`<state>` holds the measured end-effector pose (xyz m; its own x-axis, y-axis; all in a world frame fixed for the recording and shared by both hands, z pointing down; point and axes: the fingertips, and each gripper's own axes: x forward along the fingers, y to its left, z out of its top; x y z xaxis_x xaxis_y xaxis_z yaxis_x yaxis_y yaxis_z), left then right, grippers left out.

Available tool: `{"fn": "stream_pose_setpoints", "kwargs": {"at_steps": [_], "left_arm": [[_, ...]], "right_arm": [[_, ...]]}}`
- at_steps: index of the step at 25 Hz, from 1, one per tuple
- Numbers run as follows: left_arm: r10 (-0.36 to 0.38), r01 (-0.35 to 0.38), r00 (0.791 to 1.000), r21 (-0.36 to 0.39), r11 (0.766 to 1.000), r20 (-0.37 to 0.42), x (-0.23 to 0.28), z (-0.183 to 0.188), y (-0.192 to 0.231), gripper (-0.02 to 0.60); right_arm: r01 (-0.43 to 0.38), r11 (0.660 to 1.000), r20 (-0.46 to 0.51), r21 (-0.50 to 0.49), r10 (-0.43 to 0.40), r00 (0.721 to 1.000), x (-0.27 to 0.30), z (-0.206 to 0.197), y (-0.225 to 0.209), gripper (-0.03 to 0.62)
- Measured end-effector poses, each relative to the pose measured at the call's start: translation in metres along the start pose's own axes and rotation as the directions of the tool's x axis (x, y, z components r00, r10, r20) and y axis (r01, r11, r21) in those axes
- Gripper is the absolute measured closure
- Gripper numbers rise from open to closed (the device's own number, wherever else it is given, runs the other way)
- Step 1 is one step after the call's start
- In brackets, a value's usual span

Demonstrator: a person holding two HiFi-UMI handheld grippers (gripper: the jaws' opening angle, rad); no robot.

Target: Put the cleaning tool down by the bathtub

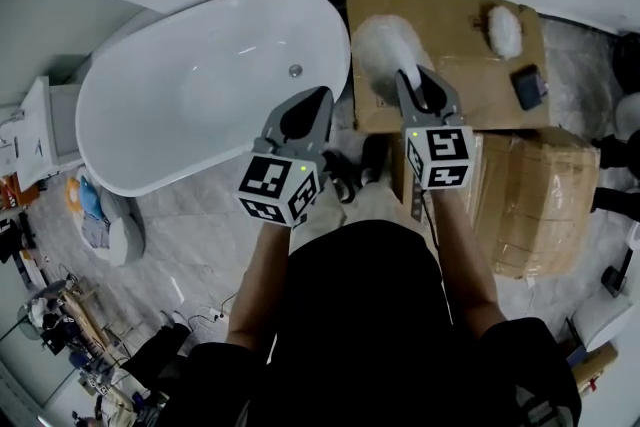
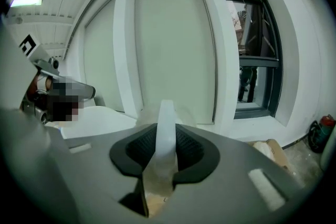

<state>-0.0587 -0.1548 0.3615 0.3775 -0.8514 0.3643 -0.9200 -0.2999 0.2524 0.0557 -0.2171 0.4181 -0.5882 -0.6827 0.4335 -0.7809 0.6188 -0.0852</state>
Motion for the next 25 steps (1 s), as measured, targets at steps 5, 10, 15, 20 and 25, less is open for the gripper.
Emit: {"fn": "stream_pose_setpoints", "kwargs": {"at_steps": [5,10,15,20,25], "left_arm": [[0.002,-0.003,1.000,-0.022,1.000,-0.019,0.010,-0.012,0.010,0.583],[-0.014,0.012,0.999,-0.039,0.999,-0.042,0.024,-0.023,0.024,0.583],[-0.027,0.024,0.997,-0.042,0.999,-0.071,0.044,-0.036,0.042,0.583],[-0.042,0.039,0.995,-0.035,0.999,-0.095,0.061,-0.045,0.052,0.583],[-0.067,0.063,0.990,-0.033,0.997,-0.125,0.075,-0.057,0.057,0.583]], "right_arm": [[0.029,0.999,-0.047,0.025,-0.028,0.998,0.019,-0.027,-0.002,0.496],[0.041,0.999,-0.083,0.035,-0.038,0.996,0.040,-0.048,-0.003,0.496],[0.056,0.997,-0.117,0.048,-0.050,0.992,0.063,-0.070,-0.009,0.496],[0.078,0.994,-0.147,0.074,-0.067,0.987,0.082,-0.092,-0.018,0.494],[0.117,0.988,-0.184,0.099,-0.098,0.978,0.103,-0.115,-0.029,0.496]]}}
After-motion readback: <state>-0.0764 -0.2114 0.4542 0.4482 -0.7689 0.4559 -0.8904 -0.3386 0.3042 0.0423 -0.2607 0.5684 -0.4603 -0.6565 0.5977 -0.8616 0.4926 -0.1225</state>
